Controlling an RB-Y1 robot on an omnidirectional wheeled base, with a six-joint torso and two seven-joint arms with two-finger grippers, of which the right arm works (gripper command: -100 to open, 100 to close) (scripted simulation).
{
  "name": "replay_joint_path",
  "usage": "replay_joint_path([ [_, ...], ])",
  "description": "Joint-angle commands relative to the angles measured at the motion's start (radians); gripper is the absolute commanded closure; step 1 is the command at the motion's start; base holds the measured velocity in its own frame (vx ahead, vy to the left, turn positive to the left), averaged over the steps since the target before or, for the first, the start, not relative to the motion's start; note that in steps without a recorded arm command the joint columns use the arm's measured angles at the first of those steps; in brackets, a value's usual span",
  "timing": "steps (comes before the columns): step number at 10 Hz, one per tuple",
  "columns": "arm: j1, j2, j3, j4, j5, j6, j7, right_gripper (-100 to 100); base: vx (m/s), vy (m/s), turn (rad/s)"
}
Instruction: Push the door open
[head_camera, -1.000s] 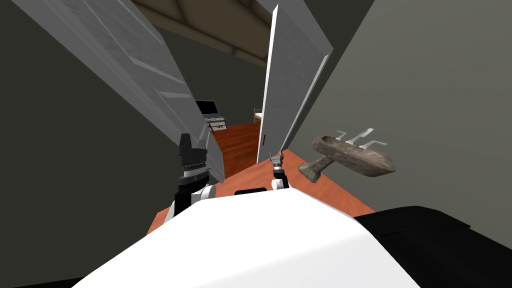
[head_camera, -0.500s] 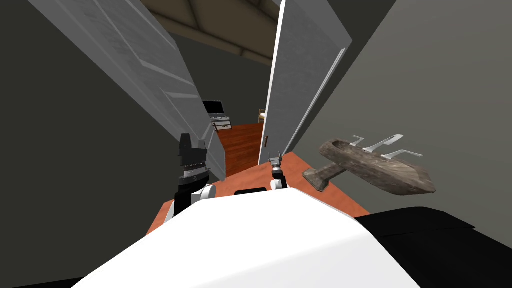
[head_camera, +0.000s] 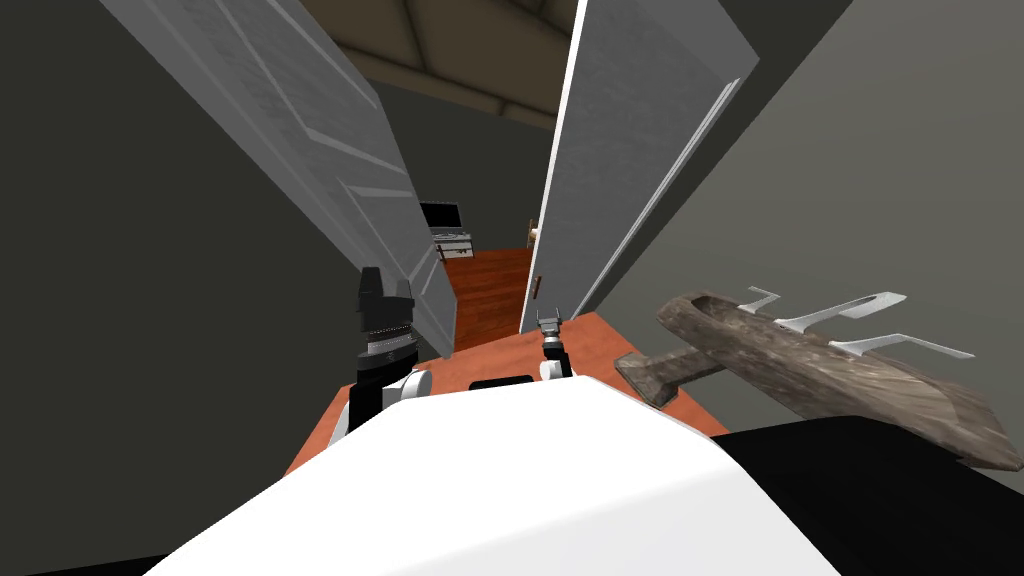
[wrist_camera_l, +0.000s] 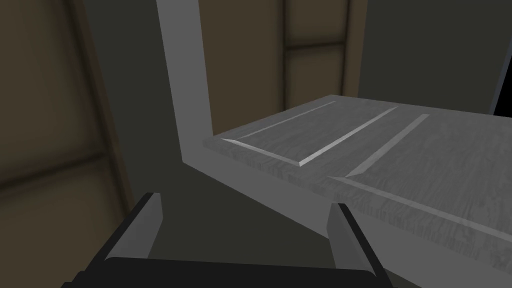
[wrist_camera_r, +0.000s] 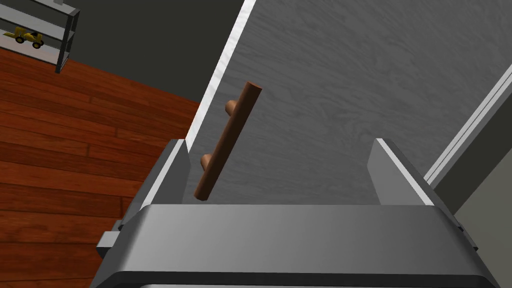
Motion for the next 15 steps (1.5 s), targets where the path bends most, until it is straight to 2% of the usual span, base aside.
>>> replay_joint_path([
  [1,-0.008,0.0,0.006,0.028,-0.017,-0.008,-0.026,-100,0.038,-0.11,0.175],
  [2,-0.019,-0.001,0.012,0.063,-0.037,-0.017,-0.056,-100,0.046,-0.128,0.29],
  [15,-0.091,-0.003,0.05,0.281,-0.163,-0.071,-0.239,-100,0.029,-0.109,0.164],
])
